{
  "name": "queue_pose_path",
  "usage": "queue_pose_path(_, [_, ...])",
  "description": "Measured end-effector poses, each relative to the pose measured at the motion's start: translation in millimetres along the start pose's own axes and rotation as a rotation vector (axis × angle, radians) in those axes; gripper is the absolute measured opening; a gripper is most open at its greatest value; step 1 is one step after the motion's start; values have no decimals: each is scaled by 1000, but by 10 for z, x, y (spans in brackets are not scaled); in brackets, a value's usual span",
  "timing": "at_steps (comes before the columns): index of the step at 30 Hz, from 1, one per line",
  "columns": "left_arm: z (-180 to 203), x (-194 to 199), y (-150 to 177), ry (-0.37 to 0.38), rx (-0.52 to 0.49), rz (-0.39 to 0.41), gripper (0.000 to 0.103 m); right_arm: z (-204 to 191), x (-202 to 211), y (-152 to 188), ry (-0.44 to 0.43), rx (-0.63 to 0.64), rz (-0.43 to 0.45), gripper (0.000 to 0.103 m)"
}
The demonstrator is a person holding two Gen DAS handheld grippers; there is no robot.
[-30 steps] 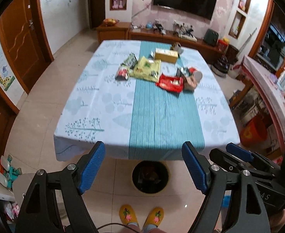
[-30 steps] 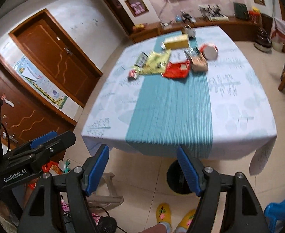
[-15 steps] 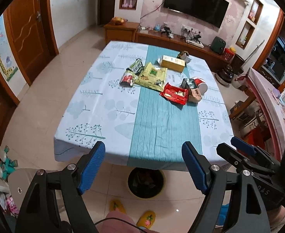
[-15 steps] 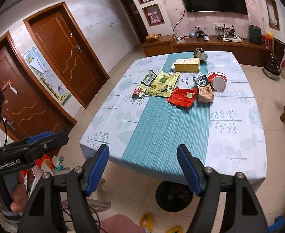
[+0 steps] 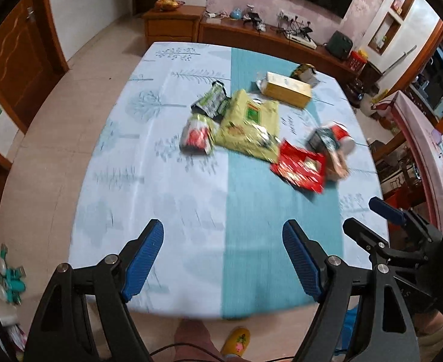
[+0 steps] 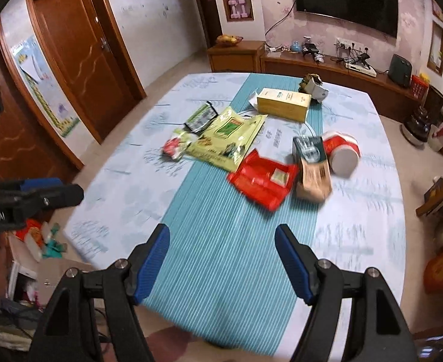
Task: Collect trash
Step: 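Grasp the tomato-print wrapper with the left tool while the right grasps the red wrapper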
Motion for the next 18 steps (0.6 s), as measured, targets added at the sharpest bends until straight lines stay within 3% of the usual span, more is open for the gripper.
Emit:
queue_pose_path(7, [-321, -578, -912, -12, -22, -71, 80, 135, -787, -786, 81, 125, -106, 72])
queue_pose_path(12, [-434, -879, -1254, -5, -38, -113, 80, 199, -1193, -1115, 97, 240, -199, 72])
queue_pose_path(18, [-498, -1156, -1471, 16, -61, -170, 80, 238, -1547, -1231, 97, 324, -340, 72])
Point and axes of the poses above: each gripper's, at about its wrist camera, not at the fingertips, and x roughly against the way its jaws point, z to its right, y to its underside, the point moved 1 cm from there along -x, roughly the way its jaws point, and after that the axes turned 14 degrees about -z, right-handed, at the moved point
